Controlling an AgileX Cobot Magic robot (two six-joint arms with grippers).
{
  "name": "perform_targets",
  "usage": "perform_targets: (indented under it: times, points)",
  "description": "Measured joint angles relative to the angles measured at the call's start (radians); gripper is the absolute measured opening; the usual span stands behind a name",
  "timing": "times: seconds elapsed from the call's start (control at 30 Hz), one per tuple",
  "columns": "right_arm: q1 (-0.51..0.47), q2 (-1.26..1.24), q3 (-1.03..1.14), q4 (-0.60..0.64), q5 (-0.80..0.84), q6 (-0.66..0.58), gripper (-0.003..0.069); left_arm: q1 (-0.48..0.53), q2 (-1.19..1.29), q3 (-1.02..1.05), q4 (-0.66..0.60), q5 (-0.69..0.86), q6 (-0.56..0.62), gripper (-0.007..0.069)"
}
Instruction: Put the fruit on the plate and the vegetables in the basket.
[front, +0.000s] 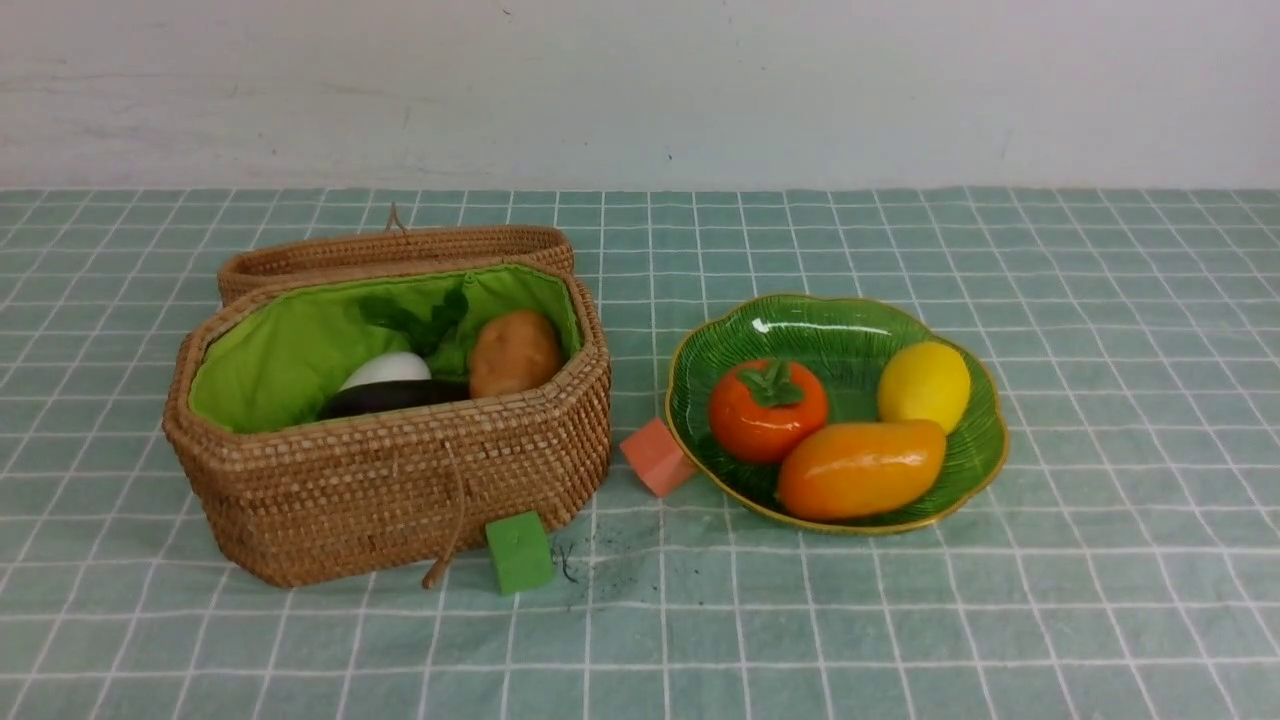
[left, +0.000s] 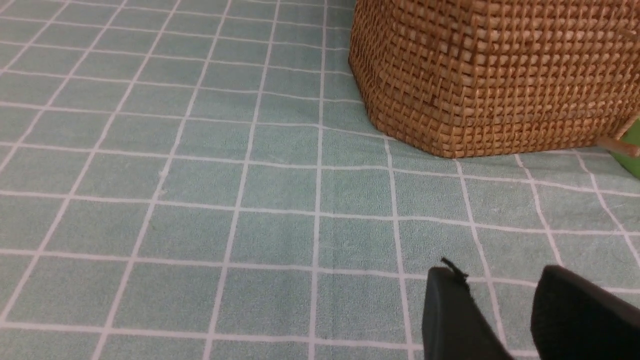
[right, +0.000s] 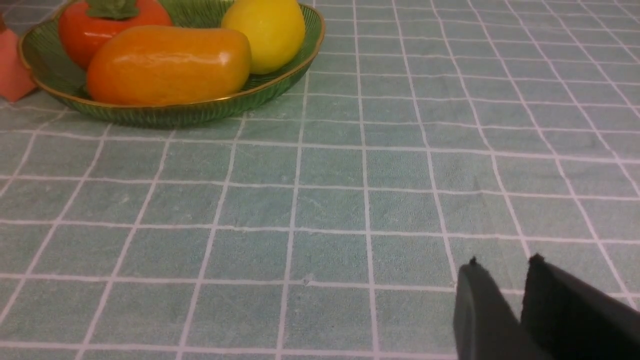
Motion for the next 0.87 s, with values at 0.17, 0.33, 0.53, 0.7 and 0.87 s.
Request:
perform_targets:
  times: [0.17,0.33,0.53,0.7,0.87]
  points:
    - [0.000,0.000,0.000,0.000,0.000,0.000,0.0148,0.000,0.000,0.000,0.000,0.000,0.000,0.0239]
    - [0.000,0.000,0.000,0.000,0.000,0.000,0.0150,0.000,0.000,0.000,0.000,0.000,0.000,0.0239]
    - [0.000,0.000,0.000,0.000,0.000,0.000,0.0160,0.000,0.000,0.000,0.000,0.000,0.000,0.0239]
    - [0.000,0.000,0.000,0.000,0.000,-0.001,0.0161,0.000,0.000,0.000,0.000,0.000,0.000,0.0239]
    - [0.000,0.000,0.000,0.000,0.000,-0.001,0.0161,0.000,0.000,0.000,0.000,0.000,0.000,0.0239]
